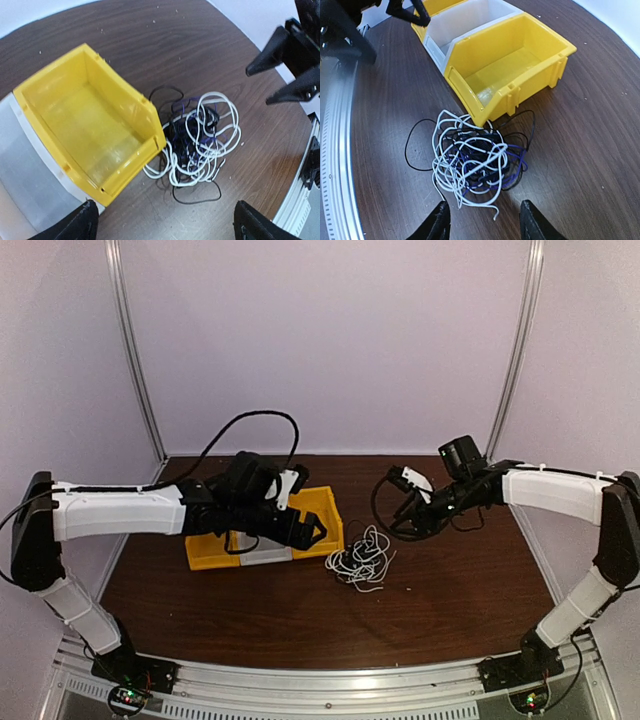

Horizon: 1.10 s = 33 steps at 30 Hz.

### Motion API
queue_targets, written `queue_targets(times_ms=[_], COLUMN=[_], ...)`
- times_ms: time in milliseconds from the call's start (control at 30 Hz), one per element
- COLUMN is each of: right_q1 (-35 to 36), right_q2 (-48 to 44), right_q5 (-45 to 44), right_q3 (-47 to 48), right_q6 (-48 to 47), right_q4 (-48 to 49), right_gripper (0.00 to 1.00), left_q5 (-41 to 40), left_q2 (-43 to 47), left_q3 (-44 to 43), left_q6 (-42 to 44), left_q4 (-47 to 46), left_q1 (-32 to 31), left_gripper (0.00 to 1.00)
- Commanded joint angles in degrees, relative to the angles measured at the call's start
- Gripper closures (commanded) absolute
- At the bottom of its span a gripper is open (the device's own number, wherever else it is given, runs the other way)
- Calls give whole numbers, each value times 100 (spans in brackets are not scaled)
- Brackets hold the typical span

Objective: Untangle the cables

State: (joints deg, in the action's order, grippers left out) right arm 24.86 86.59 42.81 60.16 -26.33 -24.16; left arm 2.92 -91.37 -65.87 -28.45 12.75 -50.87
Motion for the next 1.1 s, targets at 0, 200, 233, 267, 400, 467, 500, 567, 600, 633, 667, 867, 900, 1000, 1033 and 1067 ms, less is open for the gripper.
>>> queue_targets(times_ms=[0, 200, 233, 267, 400, 467, 500, 567, 600, 633, 667, 867, 900, 1000, 1033, 1067], right_q1=[402, 665, 669, 669, 693, 714, 724, 730, 731, 728, 735, 746, 748, 748, 748, 748], right_q2=[566, 1021, 1090, 1157, 1265, 1152, 1072, 924, 868, 828, 799, 736, 759, 808, 795, 779], right_q5=[20, -383, -406, -413, -556, -634, -718, -864, -978, -1072, -1134, -1417, -1421, -1423, -1403, -1396], right_q3=[583, 878, 887, 899, 845, 799, 770, 719, 710, 689, 668, 561, 589, 609, 584, 558], right_q6=[487, 999, 1032, 1045, 1149, 1127, 1122, 1101, 1091, 1088, 1086, 962, 912, 858, 864, 860], right_q4=[147, 273, 275, 270, 321, 327, 343, 368, 368, 375, 385, 284, 191, 57, 59, 61], right_gripper=[54, 58, 59, 60, 64, 64, 64, 62, 59, 57, 54, 45, 49, 60, 63, 65], left_q5=[-384, 98, -7, -97, -204, -204, -204, -410, -463, -493, -497, -458, -452, -443, -417, -390], left_q2=[500, 874, 947, 1033, 1410, 1524, 1563, 1572, 1547, 1510, 1475, 1244, 1155, 893, 795, 708], left_q3=[796, 1553, 1623, 1697, 2000, 2074, 2077, 2059, 2031, 1989, 1967, 1847, 1780, 1509, 1401, 1298], left_q6=[-588, -1282, -1312, -1377, -1583, -1589, -1560, -1493, -1461, -1455, -1464, -1331, -1255, -1075, -1022, -959], left_q4=[-994, -1800, -1776, -1750, -1820, -1803, -1777, -1694, -1644, -1596, -1584, -1576, -1517, -1396, -1364, -1335], left_q1=[-193, -300, -324, -329, -353, -353, -351, -353, -351, -352, -352, -351, -353, -349, -353, -353], left_gripper=[4, 5, 5, 5, 5, 5, 5, 4, 5, 5, 5, 4, 5, 5, 5, 5])
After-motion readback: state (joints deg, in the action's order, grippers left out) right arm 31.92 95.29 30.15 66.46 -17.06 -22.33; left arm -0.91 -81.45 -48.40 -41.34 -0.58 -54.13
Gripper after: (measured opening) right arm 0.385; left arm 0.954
